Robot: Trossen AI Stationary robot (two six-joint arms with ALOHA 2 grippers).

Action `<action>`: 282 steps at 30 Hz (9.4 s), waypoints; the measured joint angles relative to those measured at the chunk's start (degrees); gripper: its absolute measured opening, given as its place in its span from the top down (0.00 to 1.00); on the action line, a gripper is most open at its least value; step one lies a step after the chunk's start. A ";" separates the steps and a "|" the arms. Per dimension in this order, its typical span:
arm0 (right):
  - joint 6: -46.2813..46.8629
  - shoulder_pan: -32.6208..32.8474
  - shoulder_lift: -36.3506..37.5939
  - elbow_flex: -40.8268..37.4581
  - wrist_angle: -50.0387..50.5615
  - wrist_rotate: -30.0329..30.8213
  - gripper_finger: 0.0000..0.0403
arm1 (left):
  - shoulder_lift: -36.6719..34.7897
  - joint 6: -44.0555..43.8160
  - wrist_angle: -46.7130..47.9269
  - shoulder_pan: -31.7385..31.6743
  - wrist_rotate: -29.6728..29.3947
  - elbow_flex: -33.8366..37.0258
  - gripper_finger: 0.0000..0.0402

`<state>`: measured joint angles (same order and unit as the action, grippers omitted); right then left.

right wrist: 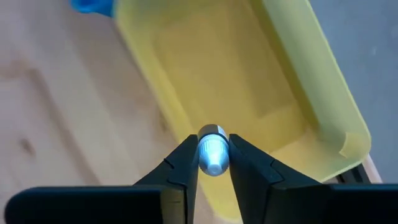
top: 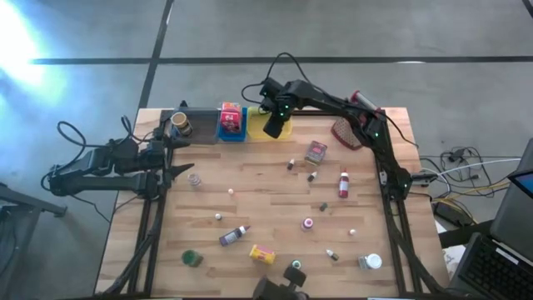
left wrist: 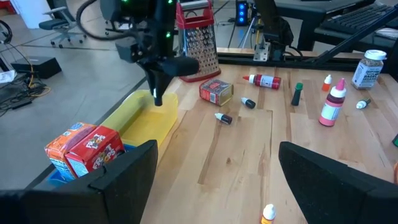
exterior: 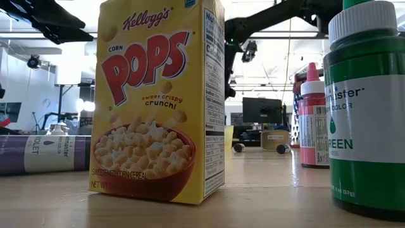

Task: Pick & Place Kitchen Items
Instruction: Put the black food coloring bottle into the yellow bin

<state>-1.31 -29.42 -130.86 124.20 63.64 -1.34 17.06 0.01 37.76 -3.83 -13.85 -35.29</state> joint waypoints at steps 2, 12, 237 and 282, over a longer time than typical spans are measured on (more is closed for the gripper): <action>-0.33 1.03 0.88 -0.06 -0.02 0.01 0.83 | 0.00 -0.01 -0.01 -0.01 0.00 0.00 0.15; -1.05 10.03 2.49 -1.19 -1.49 -0.24 0.81 | 0.00 0.00 0.00 0.02 0.00 0.00 0.15; 0.67 -11.83 15.49 -33.27 -34.03 -6.17 0.85 | 0.01 0.00 0.07 0.01 0.00 -0.02 0.15; 1.15 -5.27 15.47 -41.09 -36.35 -6.03 0.85 | 0.02 0.00 0.09 0.00 0.00 -0.02 0.15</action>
<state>-0.17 -34.70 -115.39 83.11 27.29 -7.38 17.08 0.01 37.85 -3.83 -13.85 -35.31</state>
